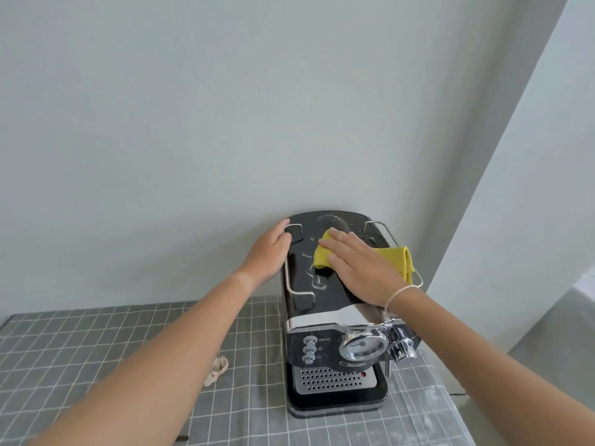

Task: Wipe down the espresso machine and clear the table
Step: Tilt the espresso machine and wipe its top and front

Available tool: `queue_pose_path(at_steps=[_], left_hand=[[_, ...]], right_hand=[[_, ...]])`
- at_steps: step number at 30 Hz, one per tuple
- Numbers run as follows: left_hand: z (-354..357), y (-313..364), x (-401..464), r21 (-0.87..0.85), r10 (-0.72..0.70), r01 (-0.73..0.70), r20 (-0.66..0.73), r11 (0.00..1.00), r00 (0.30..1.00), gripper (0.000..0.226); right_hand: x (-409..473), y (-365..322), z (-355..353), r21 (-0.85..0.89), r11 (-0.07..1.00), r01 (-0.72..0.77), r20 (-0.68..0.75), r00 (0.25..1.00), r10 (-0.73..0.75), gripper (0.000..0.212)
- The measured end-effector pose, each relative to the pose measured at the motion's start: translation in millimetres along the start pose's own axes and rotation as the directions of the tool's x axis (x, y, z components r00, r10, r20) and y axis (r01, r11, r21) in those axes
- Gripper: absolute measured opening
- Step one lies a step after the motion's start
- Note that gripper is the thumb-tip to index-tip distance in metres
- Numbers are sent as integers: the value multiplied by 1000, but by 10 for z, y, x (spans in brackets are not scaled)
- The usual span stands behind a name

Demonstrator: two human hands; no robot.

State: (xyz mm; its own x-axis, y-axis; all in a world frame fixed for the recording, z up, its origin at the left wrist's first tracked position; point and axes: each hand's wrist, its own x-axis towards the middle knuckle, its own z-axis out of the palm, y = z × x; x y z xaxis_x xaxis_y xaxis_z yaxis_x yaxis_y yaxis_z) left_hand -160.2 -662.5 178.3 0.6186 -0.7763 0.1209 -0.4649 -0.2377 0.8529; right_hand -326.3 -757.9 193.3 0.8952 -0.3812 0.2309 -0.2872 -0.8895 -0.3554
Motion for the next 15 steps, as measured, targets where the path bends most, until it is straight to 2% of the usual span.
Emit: queue_pose_path(at_steps=[2, 5, 10, 13, 15], left_hand=[[3, -11, 7, 7, 4, -4, 9, 1000, 1000, 45], [-8, 10, 11, 11, 7, -7, 28, 1000, 1000, 36], [-33, 29, -10, 15, 21, -22, 51, 1000, 998, 29], [-53, 44, -3, 45, 17, -20, 66, 999, 998, 29], [-66, 52, 14, 81, 43, -48, 69, 996, 997, 29]], right_hand=[[-98, 0, -5, 20, 1000, 22, 36, 999, -22, 41], [138, -2, -61, 100, 991, -85, 97, 992, 75, 41], [708, 52, -34, 64, 969, -240, -33, 970, 242, 35], [893, 99, -34, 89, 929, -359, -57, 930, 364, 31], [921, 80, -55, 94, 920, -380, -69, 919, 387, 30]])
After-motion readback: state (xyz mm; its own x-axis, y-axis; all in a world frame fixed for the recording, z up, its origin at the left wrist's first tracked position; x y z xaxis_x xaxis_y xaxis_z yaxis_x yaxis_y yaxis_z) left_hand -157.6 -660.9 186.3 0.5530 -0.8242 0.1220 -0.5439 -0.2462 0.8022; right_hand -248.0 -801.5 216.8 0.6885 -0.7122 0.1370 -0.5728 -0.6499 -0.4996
